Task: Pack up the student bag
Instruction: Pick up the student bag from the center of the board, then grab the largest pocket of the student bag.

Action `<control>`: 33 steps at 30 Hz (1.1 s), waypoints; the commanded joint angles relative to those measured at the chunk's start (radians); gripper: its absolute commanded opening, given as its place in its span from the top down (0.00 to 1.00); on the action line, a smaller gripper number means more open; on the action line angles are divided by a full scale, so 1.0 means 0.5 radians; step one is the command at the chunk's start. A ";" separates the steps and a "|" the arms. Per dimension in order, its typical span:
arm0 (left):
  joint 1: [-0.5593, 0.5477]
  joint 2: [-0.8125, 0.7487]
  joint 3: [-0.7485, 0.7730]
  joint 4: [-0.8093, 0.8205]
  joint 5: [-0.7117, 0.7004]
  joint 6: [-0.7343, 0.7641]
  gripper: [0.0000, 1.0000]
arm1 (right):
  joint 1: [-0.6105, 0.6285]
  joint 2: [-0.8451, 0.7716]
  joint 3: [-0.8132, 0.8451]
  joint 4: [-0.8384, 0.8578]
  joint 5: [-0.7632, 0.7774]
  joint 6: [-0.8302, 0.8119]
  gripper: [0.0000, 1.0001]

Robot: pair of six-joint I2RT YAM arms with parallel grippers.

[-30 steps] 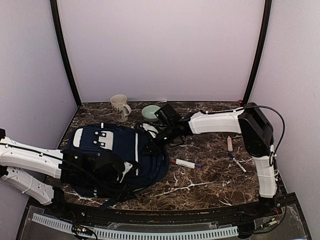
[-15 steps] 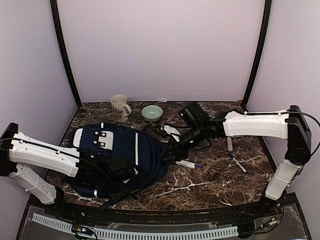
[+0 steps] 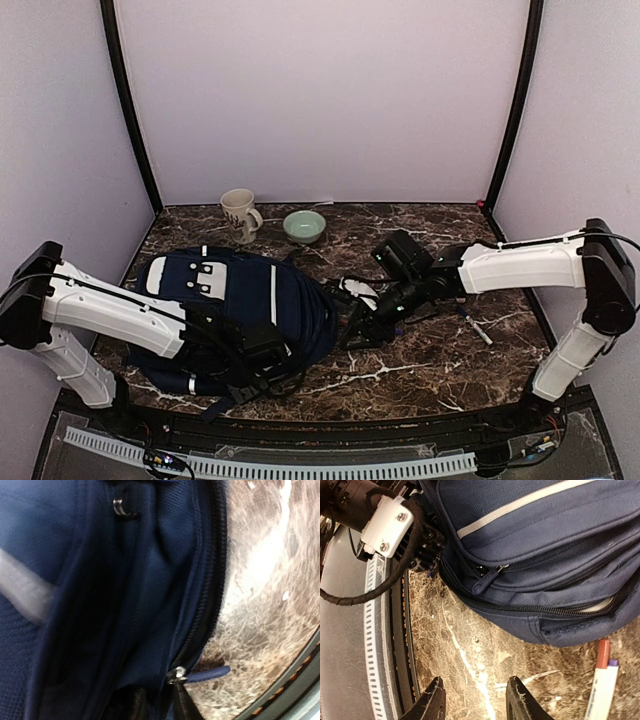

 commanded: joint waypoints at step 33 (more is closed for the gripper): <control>-0.001 -0.626 -0.706 1.428 -0.117 -0.390 1.00 | 0.473 0.515 0.080 0.930 0.281 0.689 0.58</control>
